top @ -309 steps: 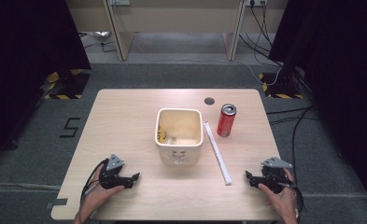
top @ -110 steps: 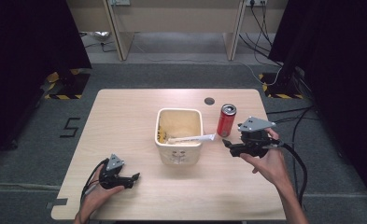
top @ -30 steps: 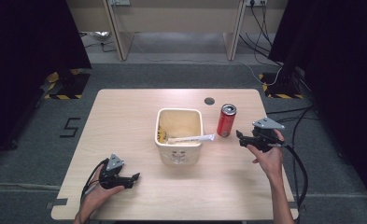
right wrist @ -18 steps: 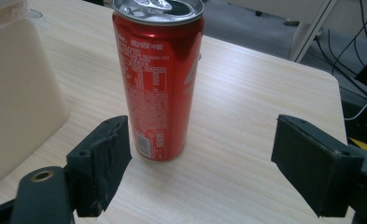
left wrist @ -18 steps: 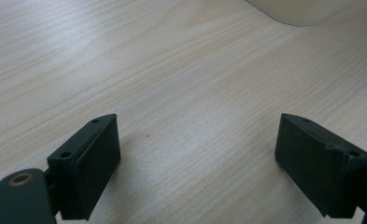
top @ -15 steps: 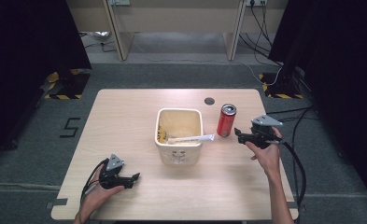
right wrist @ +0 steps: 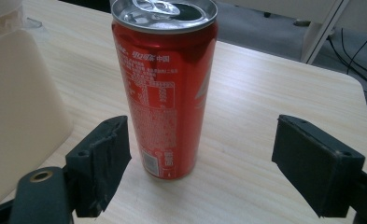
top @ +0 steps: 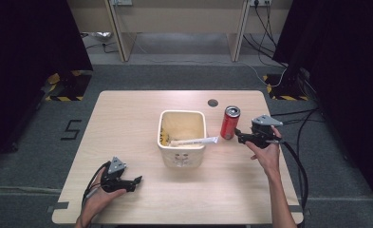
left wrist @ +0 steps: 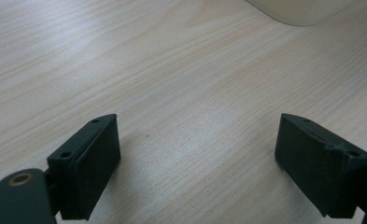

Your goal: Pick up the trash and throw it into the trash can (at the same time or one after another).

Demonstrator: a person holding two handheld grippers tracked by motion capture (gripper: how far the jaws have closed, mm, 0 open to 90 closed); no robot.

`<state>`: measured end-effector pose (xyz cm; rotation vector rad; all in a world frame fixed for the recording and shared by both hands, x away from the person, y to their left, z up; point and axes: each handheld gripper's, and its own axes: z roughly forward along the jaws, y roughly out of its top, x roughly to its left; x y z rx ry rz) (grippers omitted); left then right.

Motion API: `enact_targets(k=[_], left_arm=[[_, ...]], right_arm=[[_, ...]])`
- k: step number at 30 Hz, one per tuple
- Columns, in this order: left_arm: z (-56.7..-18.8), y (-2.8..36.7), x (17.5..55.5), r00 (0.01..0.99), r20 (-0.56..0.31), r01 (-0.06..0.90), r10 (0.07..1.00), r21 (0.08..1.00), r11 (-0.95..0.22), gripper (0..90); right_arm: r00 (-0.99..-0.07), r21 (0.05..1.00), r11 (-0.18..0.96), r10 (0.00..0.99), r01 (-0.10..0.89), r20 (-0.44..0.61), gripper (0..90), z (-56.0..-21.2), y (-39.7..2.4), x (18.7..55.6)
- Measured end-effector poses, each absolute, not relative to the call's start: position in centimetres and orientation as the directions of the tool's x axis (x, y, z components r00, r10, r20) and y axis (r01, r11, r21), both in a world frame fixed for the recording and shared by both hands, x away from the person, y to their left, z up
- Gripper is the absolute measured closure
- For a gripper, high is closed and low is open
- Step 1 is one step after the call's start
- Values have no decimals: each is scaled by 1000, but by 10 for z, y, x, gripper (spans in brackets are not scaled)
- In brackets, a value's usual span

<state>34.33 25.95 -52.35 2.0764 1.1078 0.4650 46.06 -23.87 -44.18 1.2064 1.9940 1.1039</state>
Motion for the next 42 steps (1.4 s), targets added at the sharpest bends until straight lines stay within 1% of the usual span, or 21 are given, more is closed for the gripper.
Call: enact_targets(k=[8,23,28,33,35,37,38,40,42], left_arm=[[-524,260,343,565,-21,563,825,741,-366,134],[-524,260,343,565,-22,563,825,741,-366,134],[-524,259,343,565,-22,563,825,741,-366,134],[-524,260,343,565,-21,563,825,741,-366,134],[-523,260,343,565,-21,563,825,741,-366,134],[-524,259,343,564,-22,563,825,742,-365,134],[-523,259,343,564,-21,563,825,741,-366,134],[-523,260,343,564,-21,563,825,741,-366,134],[-523,259,343,564,-21,563,825,741,-366,134]], right_arm=[[-465,872,257,885,417,-38,183,-443,-232,468],[-474,884,242,880,401,-26,178,-445,-216,483],[-485,884,252,874,393,-34,184,-445,-211,488],[-481,878,254,876,406,-31,206,-448,-209,495],[-480,876,254,877,410,-30,241,-449,-209,497],[-482,876,252,876,411,-26,299,-451,-209,500],[-482,876,252,876,411,-26,299,-451,-209,500],[-488,878,247,872,411,-17,335,-452,-208,502],[-490,877,248,872,412,-17,338,-451,-208,503]])
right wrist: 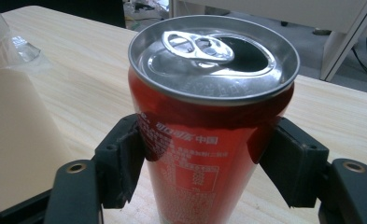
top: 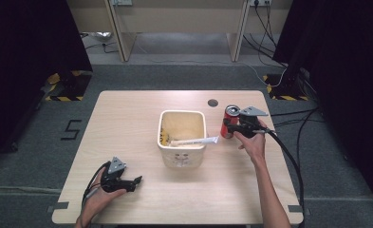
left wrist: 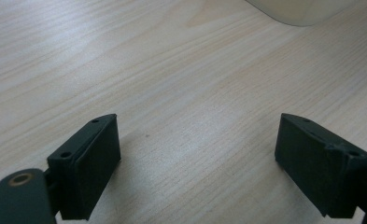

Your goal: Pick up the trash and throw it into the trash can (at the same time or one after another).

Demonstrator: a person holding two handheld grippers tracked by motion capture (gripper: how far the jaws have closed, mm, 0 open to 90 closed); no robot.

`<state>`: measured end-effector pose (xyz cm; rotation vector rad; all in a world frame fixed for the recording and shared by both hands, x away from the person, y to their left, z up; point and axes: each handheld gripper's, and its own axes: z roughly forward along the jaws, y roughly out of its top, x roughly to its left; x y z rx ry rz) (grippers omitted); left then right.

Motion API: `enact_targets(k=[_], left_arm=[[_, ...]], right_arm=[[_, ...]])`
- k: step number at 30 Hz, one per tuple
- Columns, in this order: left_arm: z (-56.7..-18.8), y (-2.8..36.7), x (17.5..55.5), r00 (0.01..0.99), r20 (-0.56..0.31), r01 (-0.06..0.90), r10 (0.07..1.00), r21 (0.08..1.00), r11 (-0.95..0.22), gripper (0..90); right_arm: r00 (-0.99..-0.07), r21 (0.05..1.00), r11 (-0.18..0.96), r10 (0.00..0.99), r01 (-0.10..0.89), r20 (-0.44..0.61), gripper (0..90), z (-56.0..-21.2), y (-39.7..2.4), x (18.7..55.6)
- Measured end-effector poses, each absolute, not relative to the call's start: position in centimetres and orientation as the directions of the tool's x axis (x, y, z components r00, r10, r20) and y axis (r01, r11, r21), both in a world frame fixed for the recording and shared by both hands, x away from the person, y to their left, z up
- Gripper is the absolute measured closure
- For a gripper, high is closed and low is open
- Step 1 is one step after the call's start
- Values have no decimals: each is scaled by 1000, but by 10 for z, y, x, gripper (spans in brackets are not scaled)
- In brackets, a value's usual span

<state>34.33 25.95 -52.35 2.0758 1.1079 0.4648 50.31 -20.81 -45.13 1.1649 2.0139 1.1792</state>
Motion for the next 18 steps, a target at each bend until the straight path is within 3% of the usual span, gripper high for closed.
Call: enact_targets(k=[18], left_arm=[[-523,260,343,565,-21,563,825,741,-367,133]], right_arm=[[-508,884,283,859,371,-61,341,-425,-216,483]])
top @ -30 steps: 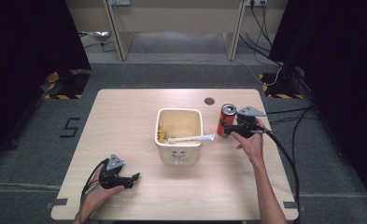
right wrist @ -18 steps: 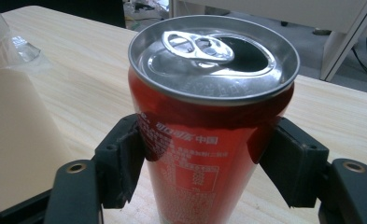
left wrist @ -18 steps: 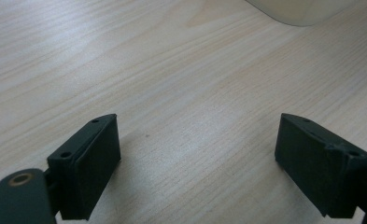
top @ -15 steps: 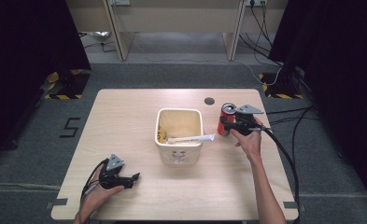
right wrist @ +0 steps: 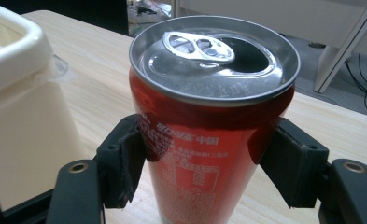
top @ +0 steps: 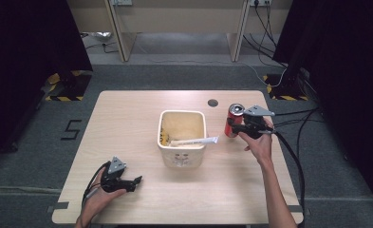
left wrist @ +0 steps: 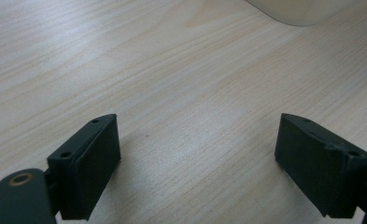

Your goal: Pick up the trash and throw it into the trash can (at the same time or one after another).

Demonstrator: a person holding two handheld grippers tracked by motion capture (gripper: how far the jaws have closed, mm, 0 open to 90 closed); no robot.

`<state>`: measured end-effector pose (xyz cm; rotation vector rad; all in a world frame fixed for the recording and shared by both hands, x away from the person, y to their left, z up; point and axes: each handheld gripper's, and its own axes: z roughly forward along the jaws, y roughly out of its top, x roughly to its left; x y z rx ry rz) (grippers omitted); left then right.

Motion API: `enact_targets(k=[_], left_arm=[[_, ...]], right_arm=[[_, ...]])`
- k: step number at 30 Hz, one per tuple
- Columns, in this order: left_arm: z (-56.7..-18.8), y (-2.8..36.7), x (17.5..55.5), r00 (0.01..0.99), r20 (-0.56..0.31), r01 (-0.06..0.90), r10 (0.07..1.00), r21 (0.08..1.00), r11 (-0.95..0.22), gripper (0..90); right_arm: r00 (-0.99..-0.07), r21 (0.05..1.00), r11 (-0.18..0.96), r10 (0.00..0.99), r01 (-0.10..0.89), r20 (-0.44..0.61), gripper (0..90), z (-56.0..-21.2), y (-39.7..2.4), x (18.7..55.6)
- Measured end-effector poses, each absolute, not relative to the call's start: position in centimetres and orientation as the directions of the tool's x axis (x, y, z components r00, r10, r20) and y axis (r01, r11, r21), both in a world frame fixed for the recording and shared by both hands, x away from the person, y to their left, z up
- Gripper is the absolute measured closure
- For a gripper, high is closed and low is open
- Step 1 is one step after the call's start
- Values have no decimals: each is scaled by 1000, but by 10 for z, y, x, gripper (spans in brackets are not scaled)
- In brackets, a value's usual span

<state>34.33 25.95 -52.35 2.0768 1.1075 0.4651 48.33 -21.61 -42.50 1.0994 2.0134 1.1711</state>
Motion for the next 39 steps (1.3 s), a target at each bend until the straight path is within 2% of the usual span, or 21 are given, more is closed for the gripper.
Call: enact_targets(k=[27,39], left_arm=[[-524,259,343,563,-22,563,826,742,-364,133],[-524,259,343,564,-22,564,826,741,-365,134]], right_arm=[[-573,894,325,814,308,-98,341,-356,-201,454],[-614,897,340,782,282,-104,341,-335,-187,454]])
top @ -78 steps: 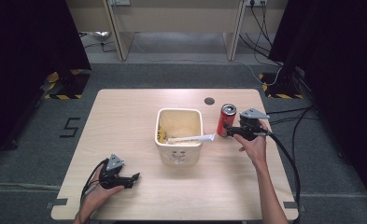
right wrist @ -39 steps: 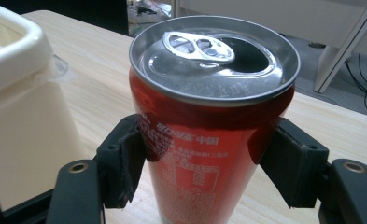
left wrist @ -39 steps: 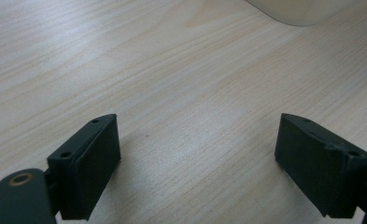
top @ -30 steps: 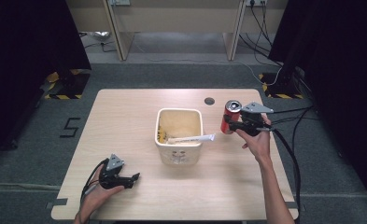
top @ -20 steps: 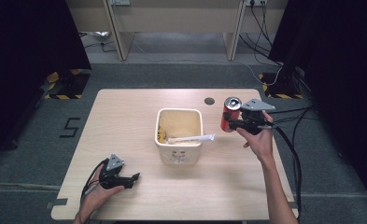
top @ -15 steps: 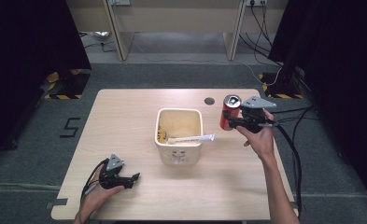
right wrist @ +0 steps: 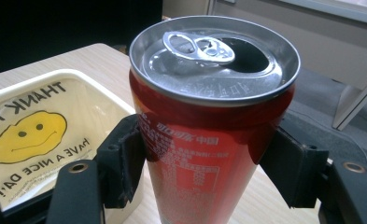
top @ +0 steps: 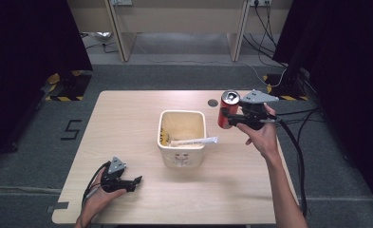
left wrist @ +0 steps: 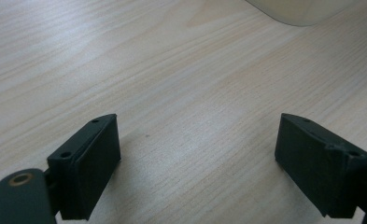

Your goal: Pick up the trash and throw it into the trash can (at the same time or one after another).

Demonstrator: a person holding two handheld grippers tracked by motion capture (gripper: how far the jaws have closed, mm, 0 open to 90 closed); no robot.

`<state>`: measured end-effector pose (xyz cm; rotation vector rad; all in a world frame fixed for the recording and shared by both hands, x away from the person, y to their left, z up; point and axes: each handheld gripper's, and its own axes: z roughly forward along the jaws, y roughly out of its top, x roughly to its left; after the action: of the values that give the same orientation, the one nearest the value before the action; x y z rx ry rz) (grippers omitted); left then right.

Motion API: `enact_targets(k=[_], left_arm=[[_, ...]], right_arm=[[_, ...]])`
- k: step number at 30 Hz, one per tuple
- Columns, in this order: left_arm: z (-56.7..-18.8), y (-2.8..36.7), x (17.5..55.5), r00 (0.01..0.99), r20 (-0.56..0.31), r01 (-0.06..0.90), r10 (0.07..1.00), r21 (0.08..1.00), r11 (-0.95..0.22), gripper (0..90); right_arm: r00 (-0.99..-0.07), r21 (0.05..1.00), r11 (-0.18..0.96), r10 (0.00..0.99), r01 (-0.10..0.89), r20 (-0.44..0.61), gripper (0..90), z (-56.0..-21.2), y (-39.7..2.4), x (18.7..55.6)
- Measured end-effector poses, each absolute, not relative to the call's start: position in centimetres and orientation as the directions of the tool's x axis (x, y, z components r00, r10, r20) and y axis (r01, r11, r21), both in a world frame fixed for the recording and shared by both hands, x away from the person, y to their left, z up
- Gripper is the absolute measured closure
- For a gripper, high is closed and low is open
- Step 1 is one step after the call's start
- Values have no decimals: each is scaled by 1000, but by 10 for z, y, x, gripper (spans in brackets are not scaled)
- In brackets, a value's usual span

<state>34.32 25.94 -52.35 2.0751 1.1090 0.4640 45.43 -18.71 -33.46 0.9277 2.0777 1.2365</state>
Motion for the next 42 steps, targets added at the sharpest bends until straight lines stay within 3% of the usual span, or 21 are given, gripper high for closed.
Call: enact_targets(k=[42], left_arm=[[-523,259,343,563,-23,564,826,742,-363,134]], right_arm=[[-751,900,367,656,236,-71,341,-313,-127,457]])
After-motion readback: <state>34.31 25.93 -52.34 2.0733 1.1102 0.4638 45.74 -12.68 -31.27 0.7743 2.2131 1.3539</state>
